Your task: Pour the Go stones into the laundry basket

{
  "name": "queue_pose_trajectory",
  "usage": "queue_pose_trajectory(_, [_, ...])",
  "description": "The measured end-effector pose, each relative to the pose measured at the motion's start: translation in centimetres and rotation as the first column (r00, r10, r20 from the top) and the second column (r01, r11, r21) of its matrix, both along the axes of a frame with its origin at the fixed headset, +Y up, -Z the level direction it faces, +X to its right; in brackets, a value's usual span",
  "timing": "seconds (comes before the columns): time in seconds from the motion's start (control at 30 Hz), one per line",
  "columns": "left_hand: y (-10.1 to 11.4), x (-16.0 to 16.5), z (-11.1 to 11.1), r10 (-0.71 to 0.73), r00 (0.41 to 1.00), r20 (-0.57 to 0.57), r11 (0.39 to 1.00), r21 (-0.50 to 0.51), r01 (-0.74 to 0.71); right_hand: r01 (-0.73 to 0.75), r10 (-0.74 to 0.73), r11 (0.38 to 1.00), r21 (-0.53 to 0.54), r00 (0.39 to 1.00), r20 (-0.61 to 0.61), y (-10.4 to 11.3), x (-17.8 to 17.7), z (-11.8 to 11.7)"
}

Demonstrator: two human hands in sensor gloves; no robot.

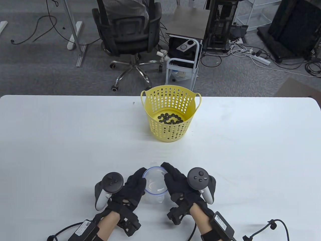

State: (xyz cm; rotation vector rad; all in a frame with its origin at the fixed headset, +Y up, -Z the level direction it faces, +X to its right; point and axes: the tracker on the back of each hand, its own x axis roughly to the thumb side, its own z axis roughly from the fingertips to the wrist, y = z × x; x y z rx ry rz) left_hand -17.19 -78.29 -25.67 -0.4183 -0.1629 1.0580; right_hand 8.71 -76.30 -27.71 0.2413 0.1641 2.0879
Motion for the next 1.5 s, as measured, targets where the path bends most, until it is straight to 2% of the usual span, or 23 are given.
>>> queue_pose_trajectory(0.1, [0.6, -0.5, -0.1, 0.037, 0.999, -0.02, 0.999, -0.03, -0.037, 0.051, -0.051, 0.999, 0.006, 0.999, 0.01, 0.0, 0.3, -0.2])
queue_pose_trajectory(0.23, [2.6, -1.1, 0.1, -0.058, 0.991, -0.123, 0.983, 0.165, 0.078, 0.106, -0.111, 0.992, 0.065, 0.991, 0.075, 0.5, 1.3, -0.6])
queue_pose_trajectory(0.3, [3.1, -1.0, 0.3, -0.076, 0.989, -0.126, 0.975, 0.2, 0.101, 0.13, -0.136, 0.989, 0.072, 0.986, 0.097, 0.8, 1.6, -0.7])
queue_pose_trajectory(0.37, [2.9, -0.6, 0.4, -0.053, 0.993, -0.109, 0.982, 0.172, 0.072, 0.129, -0.135, 0.99, 0.056, 0.985, 0.104, 0.7, 1.7, -0.8])
queue_pose_trajectory(0.47, [1.9, 0.1, 0.2, -0.024, 0.999, -0.038, 0.998, 0.064, 0.026, 0.149, -0.148, 0.988, -0.024, 0.988, 0.053, 0.1, 1.1, -0.9])
queue_pose_trajectory(0.57, [0.9, 0.5, 0.0, 0.022, 1.0, 0.013, 1.0, -0.023, -0.021, 0.158, -0.166, 0.974, -0.163, 0.985, -0.041, -1.0, 0.1, -0.7])
queue_pose_trajectory(0.7, [0.2, 0.7, -0.2, 0.033, 0.999, 0.042, 0.998, -0.051, -0.031, 0.2, -0.227, 0.949, -0.245, 0.97, -0.089, -1.5, -0.5, -0.4])
queue_pose_trajectory(0.8, [-0.2, 1.1, -0.1, 0.158, 0.985, 0.069, 0.972, -0.184, -0.144, 0.245, -0.307, 0.901, -0.358, 0.943, -0.127, -2.2, -0.7, -0.3])
queue_pose_trajectory(0.83, [-0.2, 1.2, 0.0, 0.151, 0.986, 0.066, 0.972, -0.189, -0.136, 0.253, -0.316, 0.894, -0.369, 0.941, -0.122, -2.2, -0.6, -0.4])
queue_pose_trajectory(0.87, [-0.1, 1.1, 0.0, 0.111, 0.992, 0.062, 0.984, -0.144, -0.101, 0.26, -0.323, 0.892, -0.371, 0.939, -0.12, -2.3, -0.6, -0.4])
queue_pose_trajectory(1.0, [0.1, 0.7, -0.4, 0.062, 0.996, 0.066, 0.995, -0.077, -0.057, 0.173, -0.216, 0.936, -0.307, 0.97, -0.113, -1.4, -0.4, -0.4])
queue_pose_trajectory(1.07, [0.6, 0.5, -0.5, 0.058, 0.996, 0.07, 0.996, -0.064, -0.053, 0.134, -0.162, 0.963, -0.236, 0.981, -0.107, -0.8, 0.0, -0.4])
queue_pose_trajectory(1.13, [1.6, 0.1, -0.3, 0.04, 0.999, 0.004, 0.999, 0.026, -0.04, 0.125, -0.128, 0.984, -0.125, 0.992, -0.014, 0.0, 0.5, -0.7])
queue_pose_trajectory(1.2, [2.5, -0.1, -0.1, 0.002, 0.999, -0.045, 0.994, 0.113, 0.003, 0.097, -0.096, 0.994, -0.045, 0.995, 0.027, 0.6, 0.8, -1.1])
queue_pose_trajectory(1.3, [3.1, 0.1, 0.1, -0.042, 0.999, -0.03, 0.988, 0.147, 0.046, 0.098, -0.096, 0.994, -0.045, 0.994, 0.043, 0.6, 0.9, -1.5])
queue_pose_trajectory(1.4, [2.8, 0.9, 0.3, -0.066, 0.997, 0.048, 0.992, 0.106, 0.061, 0.076, -0.073, 0.995, -0.07, 0.997, 0.035, 0.2, 0.8, -1.7])
queue_pose_trajectory(1.5, [2.7, 1.2, 0.3, -0.1, 0.992, 0.075, 0.991, 0.102, 0.092, 0.08, -0.078, 0.995, -0.064, 0.997, 0.028, 0.3, 1.0, -1.6])
